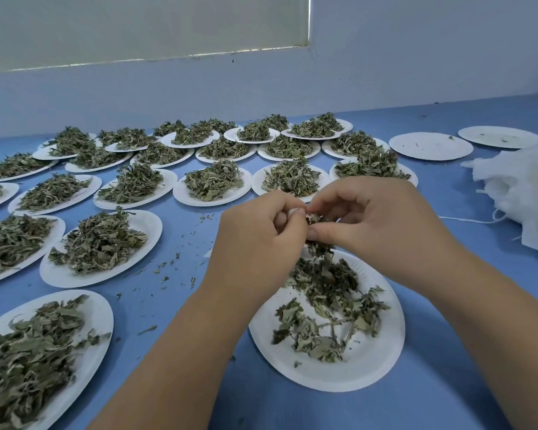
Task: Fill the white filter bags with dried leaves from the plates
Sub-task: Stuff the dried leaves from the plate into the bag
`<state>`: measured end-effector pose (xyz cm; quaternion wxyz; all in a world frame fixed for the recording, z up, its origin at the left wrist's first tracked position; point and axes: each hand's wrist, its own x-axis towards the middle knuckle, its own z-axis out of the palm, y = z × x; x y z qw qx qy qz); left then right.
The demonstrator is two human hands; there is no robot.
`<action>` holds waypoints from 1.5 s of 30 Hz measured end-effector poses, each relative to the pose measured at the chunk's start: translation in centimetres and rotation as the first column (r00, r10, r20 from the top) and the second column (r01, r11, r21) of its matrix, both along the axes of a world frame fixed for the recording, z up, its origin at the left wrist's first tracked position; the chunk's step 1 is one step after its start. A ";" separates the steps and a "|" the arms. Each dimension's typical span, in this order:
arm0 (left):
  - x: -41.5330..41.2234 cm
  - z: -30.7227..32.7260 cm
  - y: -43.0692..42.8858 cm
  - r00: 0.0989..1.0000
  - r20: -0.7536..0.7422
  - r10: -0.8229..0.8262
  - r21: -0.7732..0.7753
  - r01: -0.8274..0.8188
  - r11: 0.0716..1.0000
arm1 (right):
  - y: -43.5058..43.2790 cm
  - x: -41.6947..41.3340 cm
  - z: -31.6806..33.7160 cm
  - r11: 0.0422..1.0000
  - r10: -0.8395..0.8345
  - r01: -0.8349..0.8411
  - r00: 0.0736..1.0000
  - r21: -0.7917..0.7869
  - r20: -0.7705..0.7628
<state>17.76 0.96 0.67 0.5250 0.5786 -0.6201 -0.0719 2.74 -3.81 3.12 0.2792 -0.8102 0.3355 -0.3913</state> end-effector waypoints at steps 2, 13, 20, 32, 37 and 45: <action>0.0 0.0 0.0 1.000 -0.014 0.012 0.003 -0.012 1.000 | 0.0 -0.1 0.2 0.996 0.045 -0.049 0.998 0.072 0.051; -0.2 0.4 0.3 0.998 -0.056 -0.012 0.025 0.014 1.000 | 0.1 -0.4 0.8 0.982 0.114 -0.123 0.991 0.144 0.073; -0.3 0.5 0.4 0.998 -0.060 -0.027 0.030 0.029 0.999 | 0.2 0.3 0.1 0.999 0.020 -0.023 0.997 0.046 0.077; -0.5 0.8 0.6 0.992 -0.113 -0.053 0.071 0.062 0.996 | -0.1 0.5 -0.5 0.998 -0.067 0.068 0.997 0.000 0.047; -0.5 0.9 0.5 0.989 -0.141 -0.042 0.081 0.054 0.995 | -0.1 0.5 -0.6 0.997 -0.063 0.062 0.998 -0.053 -0.008; 0.1 1.1 0.4 0.979 -0.205 0.000 0.064 0.014 0.998 | -0.4 -0.4 0.1 0.988 0.153 -0.153 0.987 0.016 -0.051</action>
